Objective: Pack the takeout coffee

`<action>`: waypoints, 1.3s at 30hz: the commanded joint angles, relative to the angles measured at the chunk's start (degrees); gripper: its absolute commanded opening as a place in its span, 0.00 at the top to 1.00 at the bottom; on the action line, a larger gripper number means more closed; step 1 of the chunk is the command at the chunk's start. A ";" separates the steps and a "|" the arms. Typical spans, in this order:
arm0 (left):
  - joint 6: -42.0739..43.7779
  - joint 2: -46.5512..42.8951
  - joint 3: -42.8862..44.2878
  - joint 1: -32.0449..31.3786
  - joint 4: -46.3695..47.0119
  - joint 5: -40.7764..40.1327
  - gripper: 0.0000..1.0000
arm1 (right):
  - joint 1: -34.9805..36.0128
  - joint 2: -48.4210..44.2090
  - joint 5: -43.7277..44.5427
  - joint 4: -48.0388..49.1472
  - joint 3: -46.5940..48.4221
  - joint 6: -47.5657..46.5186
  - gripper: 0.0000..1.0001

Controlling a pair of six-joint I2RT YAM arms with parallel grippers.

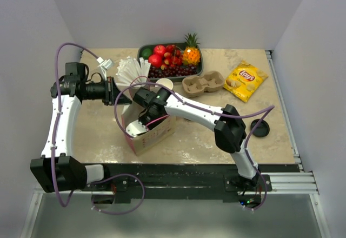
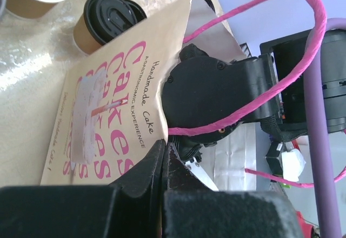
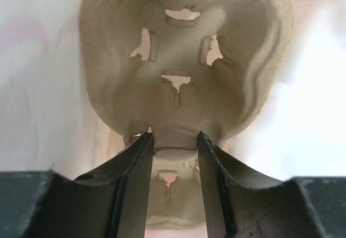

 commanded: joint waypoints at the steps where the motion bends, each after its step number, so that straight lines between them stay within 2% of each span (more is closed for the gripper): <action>1: -2.62 -0.76 3.68 -0.44 4.92 4.76 1.00 | 0.09 2.80 -3.44 -8.16 4.39 -3.83 0.58; 3: -3.15 -1.38 2.36 -0.35 5.97 5.20 1.00 | 0.09 2.98 -3.44 -8.61 4.22 -3.48 0.52; 6: -3.24 -2.08 0.34 -0.35 6.07 4.33 1.00 | 0.17 0.97 -1.60 -2.74 0.53 0.12 0.39; 8: -2.89 -2.52 -1.06 -0.35 6.07 3.63 1.00 | 0.26 0.17 -0.02 2.02 -2.45 2.76 0.36; 15: -2.28 -3.23 -2.39 -0.35 6.94 1.78 1.00 | 0.26 -4.04 0.96 9.49 -4.66 9.96 0.29; 20: -3.24 -4.45 -3.00 -0.44 9.92 0.02 1.00 | 0.26 -8.69 1.48 14.15 -2.47 16.64 0.27; 25: -8.68 -6.48 -4.14 -0.35 13.01 -1.21 1.00 | 0.79 -13.44 1.49 17.93 -2.11 20.60 0.22; 27: -9.57 -7.62 -4.85 -0.35 14.24 -1.39 1.00 | 1.14 -15.37 1.48 17.67 -2.38 20.61 0.17; 33: -9.92 -9.20 -5.81 -0.44 15.29 -2.18 1.00 | 2.37 -18.63 2.19 17.50 -2.47 23.33 0.16; 39: -3.97 -10.08 -6.43 -0.35 13.19 -1.66 1.00 | 2.46 -22.49 3.06 15.38 -0.27 25.34 0.16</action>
